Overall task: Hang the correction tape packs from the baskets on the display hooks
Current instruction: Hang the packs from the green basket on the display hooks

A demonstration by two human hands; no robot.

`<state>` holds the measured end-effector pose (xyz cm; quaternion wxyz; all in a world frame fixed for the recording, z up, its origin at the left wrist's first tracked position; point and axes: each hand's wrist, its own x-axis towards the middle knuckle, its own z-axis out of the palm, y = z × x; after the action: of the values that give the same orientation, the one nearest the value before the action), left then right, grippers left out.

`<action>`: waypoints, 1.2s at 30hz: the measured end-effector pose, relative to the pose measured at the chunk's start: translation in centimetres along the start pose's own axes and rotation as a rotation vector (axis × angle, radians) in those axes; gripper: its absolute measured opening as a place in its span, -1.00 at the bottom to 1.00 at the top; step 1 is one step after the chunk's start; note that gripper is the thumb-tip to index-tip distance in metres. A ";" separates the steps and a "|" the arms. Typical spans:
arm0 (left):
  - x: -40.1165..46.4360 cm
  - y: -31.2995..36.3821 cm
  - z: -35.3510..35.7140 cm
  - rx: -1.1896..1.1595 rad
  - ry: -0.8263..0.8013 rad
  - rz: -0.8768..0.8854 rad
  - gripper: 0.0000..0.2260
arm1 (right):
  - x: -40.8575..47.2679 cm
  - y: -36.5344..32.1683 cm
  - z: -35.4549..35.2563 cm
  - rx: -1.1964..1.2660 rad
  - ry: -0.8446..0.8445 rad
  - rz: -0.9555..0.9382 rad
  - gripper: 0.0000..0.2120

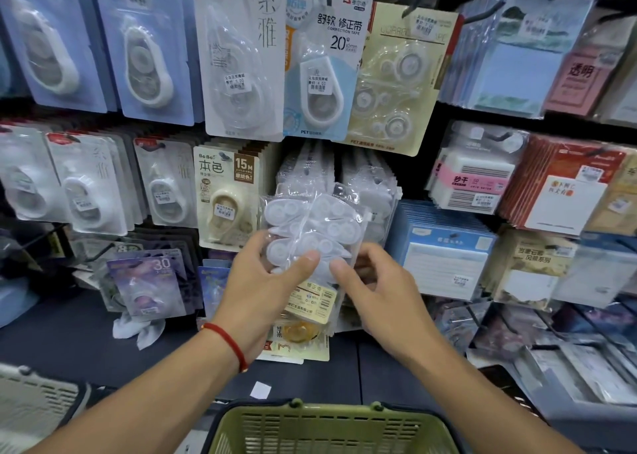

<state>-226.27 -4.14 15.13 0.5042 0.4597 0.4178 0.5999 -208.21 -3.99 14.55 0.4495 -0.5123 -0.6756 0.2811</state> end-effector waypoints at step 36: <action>-0.3 -0.5 1.6 0.135 -0.174 0.120 -0.53 | 0.2 0.4 -0.8 0.199 0.090 -0.030 -0.94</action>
<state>-224.57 -4.27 14.96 0.4696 0.5674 0.3836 0.5571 -207.33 -3.71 14.63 0.5323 -0.4672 -0.6309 0.3168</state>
